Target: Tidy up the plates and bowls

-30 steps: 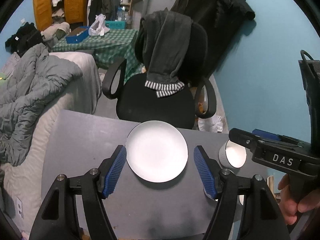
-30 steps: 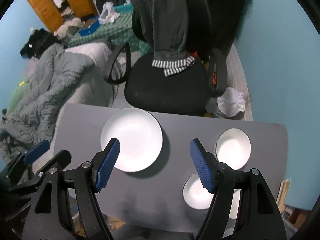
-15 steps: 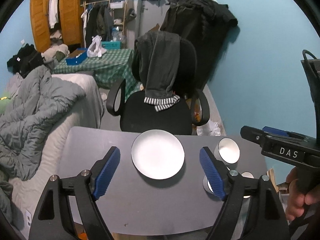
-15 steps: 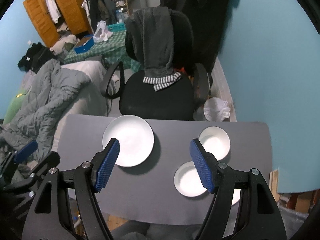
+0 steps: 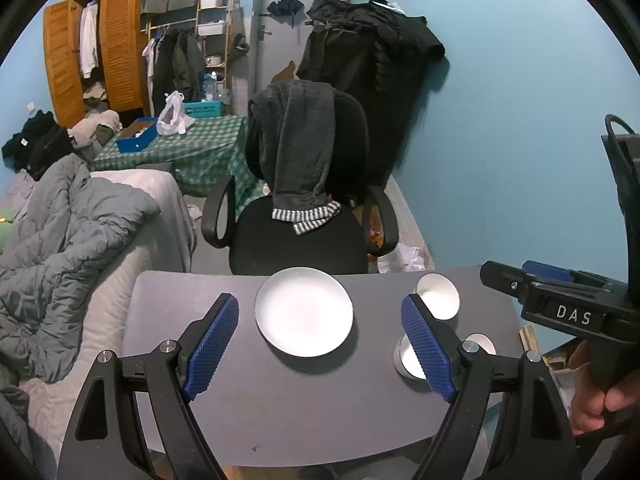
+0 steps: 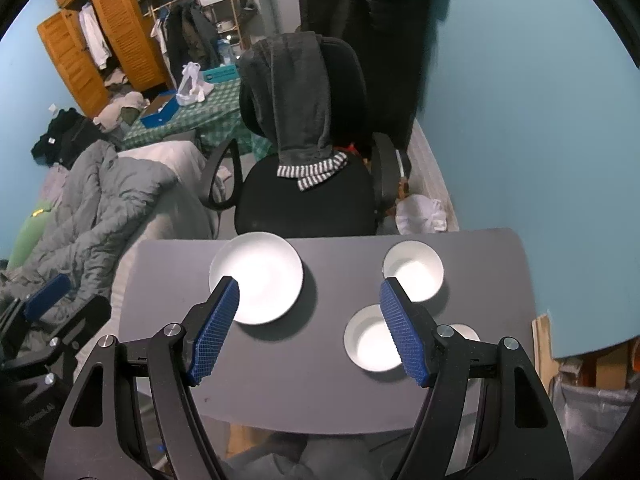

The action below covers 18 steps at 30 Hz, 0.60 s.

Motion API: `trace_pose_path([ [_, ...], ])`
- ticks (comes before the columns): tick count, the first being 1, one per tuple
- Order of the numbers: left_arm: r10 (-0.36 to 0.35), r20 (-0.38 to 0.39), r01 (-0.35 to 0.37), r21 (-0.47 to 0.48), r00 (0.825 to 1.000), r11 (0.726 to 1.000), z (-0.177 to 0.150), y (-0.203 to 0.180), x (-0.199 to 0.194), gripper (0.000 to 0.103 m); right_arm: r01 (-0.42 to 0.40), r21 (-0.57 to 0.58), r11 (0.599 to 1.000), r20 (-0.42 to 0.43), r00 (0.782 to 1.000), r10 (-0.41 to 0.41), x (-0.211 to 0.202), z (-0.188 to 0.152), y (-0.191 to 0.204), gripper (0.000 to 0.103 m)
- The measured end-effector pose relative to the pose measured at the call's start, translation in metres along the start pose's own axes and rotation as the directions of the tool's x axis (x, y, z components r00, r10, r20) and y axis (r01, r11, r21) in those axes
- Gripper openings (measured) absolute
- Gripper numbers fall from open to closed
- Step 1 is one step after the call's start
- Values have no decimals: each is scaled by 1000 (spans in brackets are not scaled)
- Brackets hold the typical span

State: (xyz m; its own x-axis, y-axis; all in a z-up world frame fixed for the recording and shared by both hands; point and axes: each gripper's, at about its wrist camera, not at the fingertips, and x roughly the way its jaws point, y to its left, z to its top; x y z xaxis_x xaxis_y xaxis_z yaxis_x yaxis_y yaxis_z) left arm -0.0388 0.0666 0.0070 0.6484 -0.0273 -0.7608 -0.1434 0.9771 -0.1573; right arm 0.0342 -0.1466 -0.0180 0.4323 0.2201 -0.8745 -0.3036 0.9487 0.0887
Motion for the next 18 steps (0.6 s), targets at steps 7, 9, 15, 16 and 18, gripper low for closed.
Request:
trace_pose_path([
  [7, -35, -15, 35, 31, 999, 999, -5, -8, -2, 85, 24, 36, 999, 0, 1000, -24, -12, -12, -9, 72],
  [9, -46, -16, 47, 45, 999, 998, -6, -10, -3, 85, 34, 47, 998, 4, 999, -34, -16, -16, -13, 72],
  [15, -80, -30, 82, 85, 996, 993, -8, -18, -3, 85, 68, 89, 994, 14, 997, -70, -28, -28, -26, 72],
  [16, -88, -33, 91, 92, 996, 992, -8, -20, -2, 85, 75, 100, 992, 15, 997, -77, -31, -29, -29, 72],
  [18, -105, -37, 108, 106, 994, 988, -6, -24, -1, 85, 87, 119, 989, 14, 996, -89, -34, -32, -35, 72],
])
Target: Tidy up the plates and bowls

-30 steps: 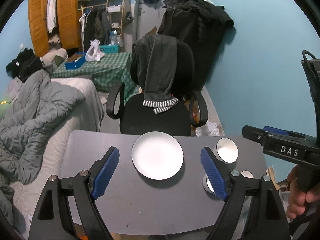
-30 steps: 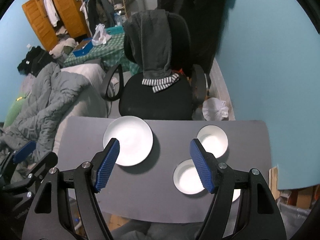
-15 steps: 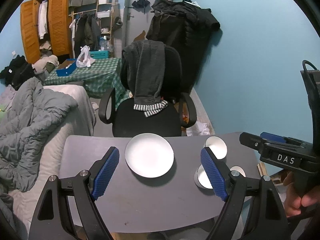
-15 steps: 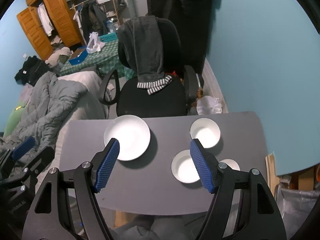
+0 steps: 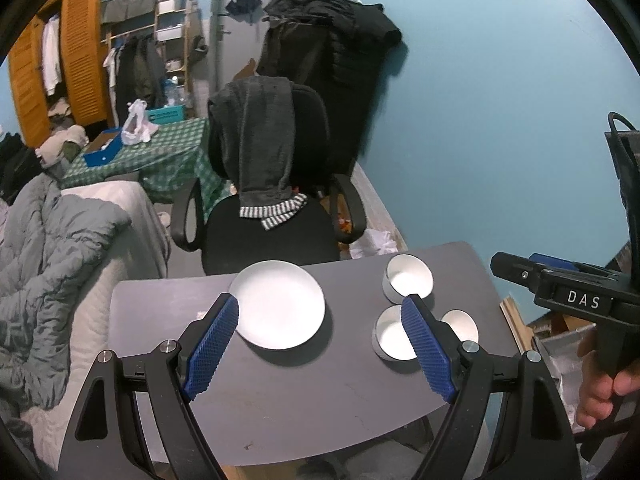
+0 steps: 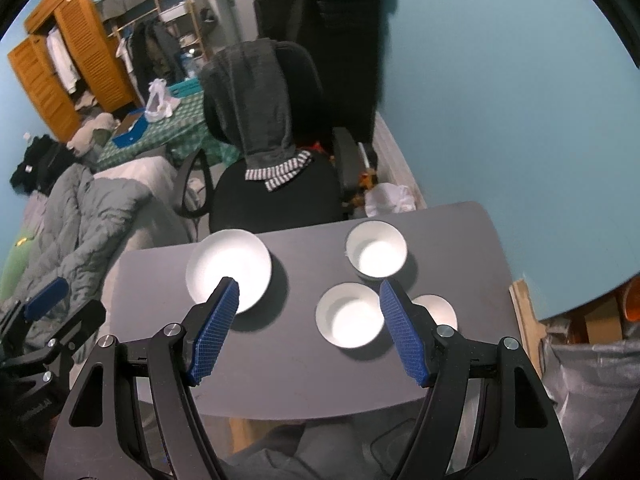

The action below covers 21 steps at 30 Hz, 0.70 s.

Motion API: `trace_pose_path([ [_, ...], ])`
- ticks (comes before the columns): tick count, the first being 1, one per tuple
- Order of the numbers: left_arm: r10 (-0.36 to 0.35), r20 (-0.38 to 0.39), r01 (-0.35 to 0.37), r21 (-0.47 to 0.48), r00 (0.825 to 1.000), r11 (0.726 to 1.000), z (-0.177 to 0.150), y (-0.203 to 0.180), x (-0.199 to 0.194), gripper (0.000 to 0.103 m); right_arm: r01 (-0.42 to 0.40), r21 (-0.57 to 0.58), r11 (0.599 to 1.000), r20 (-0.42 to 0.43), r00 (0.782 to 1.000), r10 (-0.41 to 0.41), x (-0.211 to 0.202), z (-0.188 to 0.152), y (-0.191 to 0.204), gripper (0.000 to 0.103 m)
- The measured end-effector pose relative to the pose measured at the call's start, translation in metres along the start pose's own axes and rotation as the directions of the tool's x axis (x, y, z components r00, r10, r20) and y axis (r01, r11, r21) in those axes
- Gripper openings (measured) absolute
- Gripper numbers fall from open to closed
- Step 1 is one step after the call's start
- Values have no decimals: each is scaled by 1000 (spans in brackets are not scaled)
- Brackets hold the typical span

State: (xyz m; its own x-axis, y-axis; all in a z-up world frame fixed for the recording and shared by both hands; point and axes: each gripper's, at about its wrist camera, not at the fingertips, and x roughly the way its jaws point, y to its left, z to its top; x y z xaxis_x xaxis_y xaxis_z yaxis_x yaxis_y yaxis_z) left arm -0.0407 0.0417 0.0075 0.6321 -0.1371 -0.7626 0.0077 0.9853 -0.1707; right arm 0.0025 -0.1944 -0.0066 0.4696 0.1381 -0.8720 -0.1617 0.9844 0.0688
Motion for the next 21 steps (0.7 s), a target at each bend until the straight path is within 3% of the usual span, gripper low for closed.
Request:
trace_pose_path([
  [21, -153, -73, 161, 117, 986, 980, 19, -51, 34, 85, 111, 160, 981, -3, 994, -112, -14, -11, -48, 72],
])
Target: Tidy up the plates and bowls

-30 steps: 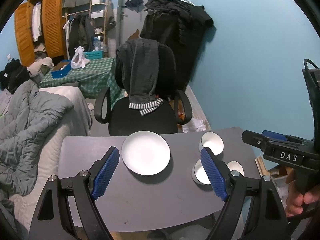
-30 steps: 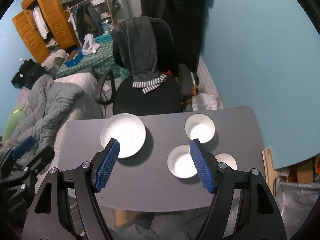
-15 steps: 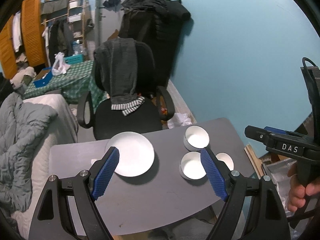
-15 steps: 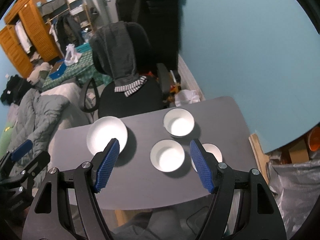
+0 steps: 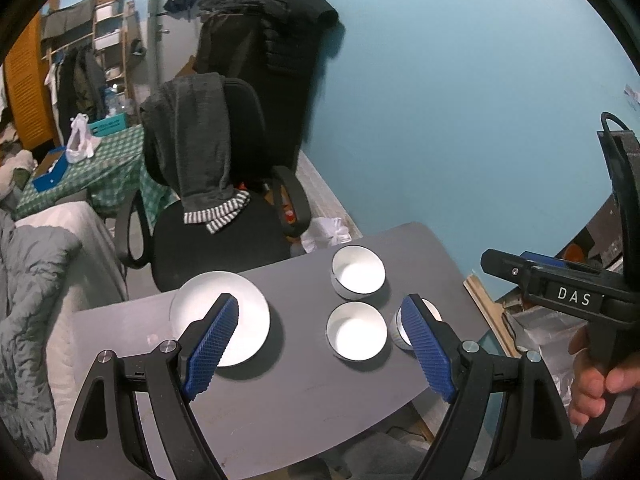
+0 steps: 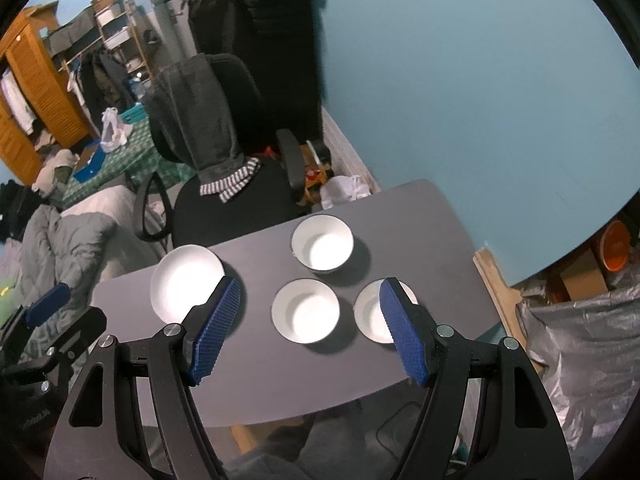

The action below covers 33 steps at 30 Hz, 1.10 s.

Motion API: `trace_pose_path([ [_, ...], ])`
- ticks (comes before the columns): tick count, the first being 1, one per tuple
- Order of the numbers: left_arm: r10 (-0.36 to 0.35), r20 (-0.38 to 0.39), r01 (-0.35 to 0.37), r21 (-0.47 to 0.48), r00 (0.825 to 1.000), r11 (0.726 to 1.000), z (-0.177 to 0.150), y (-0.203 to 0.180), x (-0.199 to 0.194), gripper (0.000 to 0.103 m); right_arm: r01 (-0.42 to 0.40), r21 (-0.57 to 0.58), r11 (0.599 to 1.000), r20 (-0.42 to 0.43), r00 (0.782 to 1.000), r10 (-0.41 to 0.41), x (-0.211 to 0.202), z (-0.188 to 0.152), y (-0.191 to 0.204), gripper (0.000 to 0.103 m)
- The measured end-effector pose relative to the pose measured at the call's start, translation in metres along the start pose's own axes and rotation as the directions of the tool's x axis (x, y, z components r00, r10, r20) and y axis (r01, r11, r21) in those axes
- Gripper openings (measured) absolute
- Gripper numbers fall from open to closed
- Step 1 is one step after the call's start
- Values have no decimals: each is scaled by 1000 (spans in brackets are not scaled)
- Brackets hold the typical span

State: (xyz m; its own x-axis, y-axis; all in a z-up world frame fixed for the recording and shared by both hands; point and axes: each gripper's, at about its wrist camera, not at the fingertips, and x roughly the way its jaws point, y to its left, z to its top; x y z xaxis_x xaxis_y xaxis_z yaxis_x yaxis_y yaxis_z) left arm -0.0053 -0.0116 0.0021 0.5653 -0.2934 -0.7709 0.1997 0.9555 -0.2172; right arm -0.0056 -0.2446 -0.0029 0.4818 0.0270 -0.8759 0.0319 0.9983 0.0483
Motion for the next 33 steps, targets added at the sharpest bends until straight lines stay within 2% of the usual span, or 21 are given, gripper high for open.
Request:
trace_pose_path([
  [6, -30, -33, 31, 13, 999, 999, 6, -10, 19, 85, 28, 24, 999, -16, 999, -28, 9, 2, -14, 72],
  [12, -23, -73, 25, 22, 997, 999, 9, -17, 42, 85, 37, 15, 999, -42, 998, -37, 26, 7, -27, 72],
  [18, -9, -125, 10, 1, 992, 1000, 11, -20, 73, 85, -8, -4, 1000, -91, 996, 7, 52, 12, -40, 72],
  [25, 3, -187, -10, -39, 982, 999, 8, -20, 109, 85, -78, -31, 996, -170, 983, 72, 87, 16, -49, 72],
  [33, 28, -246, -37, -31, 969, 999, -4, -25, 140, 85, -157, -55, 986, -261, 956, 137, 130, 20, -54, 72],
])
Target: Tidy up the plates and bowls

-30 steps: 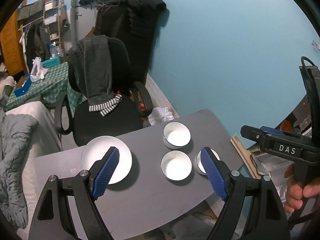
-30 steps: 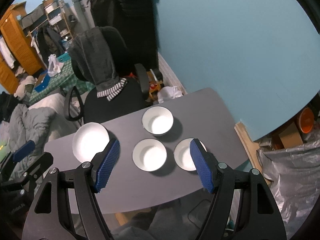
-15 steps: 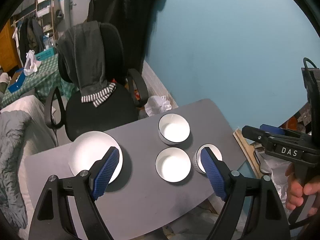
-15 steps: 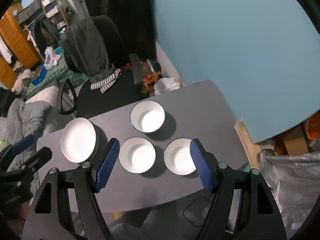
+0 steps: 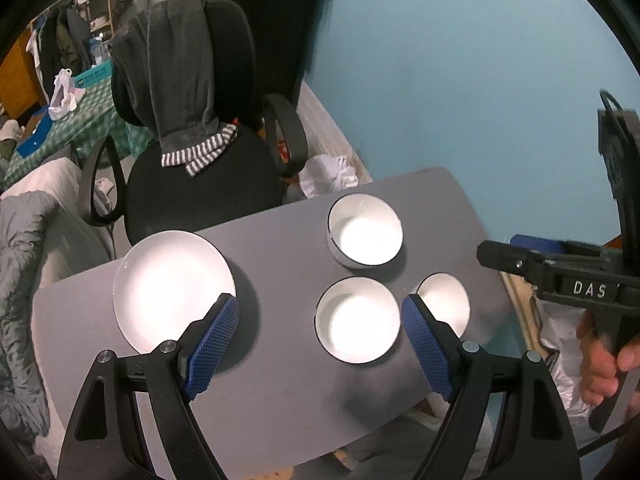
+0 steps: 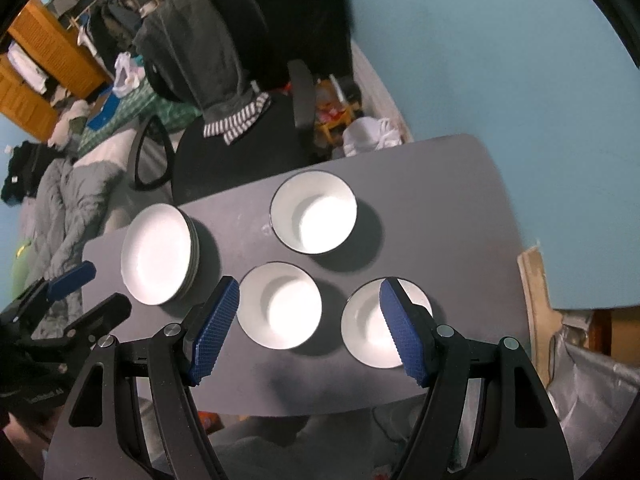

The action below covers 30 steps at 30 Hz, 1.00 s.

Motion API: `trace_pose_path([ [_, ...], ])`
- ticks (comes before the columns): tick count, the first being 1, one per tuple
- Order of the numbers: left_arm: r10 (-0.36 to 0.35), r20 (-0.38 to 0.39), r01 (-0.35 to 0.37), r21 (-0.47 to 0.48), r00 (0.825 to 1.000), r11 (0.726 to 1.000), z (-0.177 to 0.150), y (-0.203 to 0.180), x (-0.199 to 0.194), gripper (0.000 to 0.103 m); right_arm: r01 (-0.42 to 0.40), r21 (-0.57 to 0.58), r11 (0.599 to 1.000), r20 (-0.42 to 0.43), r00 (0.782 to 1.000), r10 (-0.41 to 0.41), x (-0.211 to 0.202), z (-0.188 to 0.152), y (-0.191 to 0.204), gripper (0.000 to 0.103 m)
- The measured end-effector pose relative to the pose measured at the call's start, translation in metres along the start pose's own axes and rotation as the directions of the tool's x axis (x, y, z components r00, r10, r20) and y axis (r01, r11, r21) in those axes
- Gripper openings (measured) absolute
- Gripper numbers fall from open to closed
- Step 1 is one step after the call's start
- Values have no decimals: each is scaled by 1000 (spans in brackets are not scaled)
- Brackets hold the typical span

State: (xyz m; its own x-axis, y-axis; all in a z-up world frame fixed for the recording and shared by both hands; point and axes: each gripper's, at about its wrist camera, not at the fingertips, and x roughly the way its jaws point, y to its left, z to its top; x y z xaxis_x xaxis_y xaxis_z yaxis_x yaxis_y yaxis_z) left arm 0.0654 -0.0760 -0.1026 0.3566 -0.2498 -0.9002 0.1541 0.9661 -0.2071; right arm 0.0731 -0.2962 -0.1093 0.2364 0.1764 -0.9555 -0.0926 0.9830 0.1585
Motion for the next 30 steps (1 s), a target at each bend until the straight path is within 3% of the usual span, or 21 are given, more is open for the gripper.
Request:
trace_pose_path([
  [11, 12, -107, -13, -10, 994, 1000, -8, 6, 59, 85, -37, -95, 995, -120, 992, 26, 67, 2, -6, 72],
  [21, 46, -225, -47, 0, 973, 999, -27, 6, 118, 85, -71, -200, 977, -208, 978, 28, 124, -3, 0, 72],
  [30, 37, -289, -58, -64, 957, 996, -39, 13, 151, 85, -106, -248, 963, -289, 957, 30, 158, -11, -2, 72],
])
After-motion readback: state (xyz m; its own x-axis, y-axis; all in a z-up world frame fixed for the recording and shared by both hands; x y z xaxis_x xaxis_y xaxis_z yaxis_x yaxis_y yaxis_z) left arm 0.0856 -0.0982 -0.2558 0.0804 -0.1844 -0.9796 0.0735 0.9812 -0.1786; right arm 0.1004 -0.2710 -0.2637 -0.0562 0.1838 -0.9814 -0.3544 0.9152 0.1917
